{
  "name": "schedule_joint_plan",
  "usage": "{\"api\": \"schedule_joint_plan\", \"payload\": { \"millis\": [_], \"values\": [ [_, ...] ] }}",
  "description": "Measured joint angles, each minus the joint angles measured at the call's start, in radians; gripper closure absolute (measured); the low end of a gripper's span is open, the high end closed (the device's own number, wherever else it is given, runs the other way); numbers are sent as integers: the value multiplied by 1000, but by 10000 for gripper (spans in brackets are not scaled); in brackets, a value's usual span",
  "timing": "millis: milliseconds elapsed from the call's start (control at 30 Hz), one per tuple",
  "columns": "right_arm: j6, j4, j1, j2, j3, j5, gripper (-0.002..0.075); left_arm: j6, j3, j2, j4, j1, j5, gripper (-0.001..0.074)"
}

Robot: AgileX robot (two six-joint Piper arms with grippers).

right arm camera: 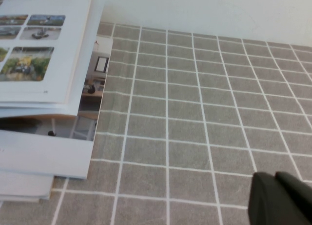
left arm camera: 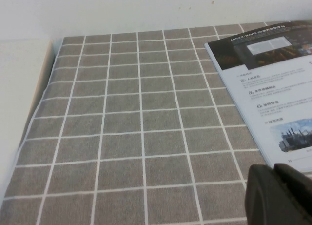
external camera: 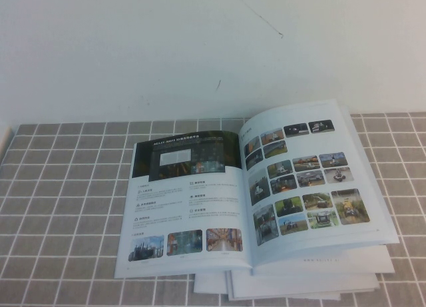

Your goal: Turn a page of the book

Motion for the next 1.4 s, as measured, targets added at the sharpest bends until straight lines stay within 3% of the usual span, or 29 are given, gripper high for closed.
{"api": "schedule_joint_plan", "payload": {
  "millis": [167, 567, 900, 1033, 1233, 1400],
  "values": [
    [0, 0, 0, 0, 6, -115, 727, 0, 4, 0, 0, 0, -133, 738],
    [0, 0, 0, 0, 6, -731, 727, -2, 4, 0, 0, 0, -813, 738],
    [20, 0, 0, -1, 6, -975, 727, -2, 4, 0, -13, 0, -1030, 738],
    [33, 0, 0, -1, -9, -910, 727, -2, -1, -2, -23, 0, -951, 738],
    [29, 0, 0, 1, -230, -449, 727, 81, -183, 0, 19, 0, -530, 738],
    [26, 0, 0, 93, -405, -156, 727, 143, -366, 96, 30, 0, -283, 738]
  ]
}}
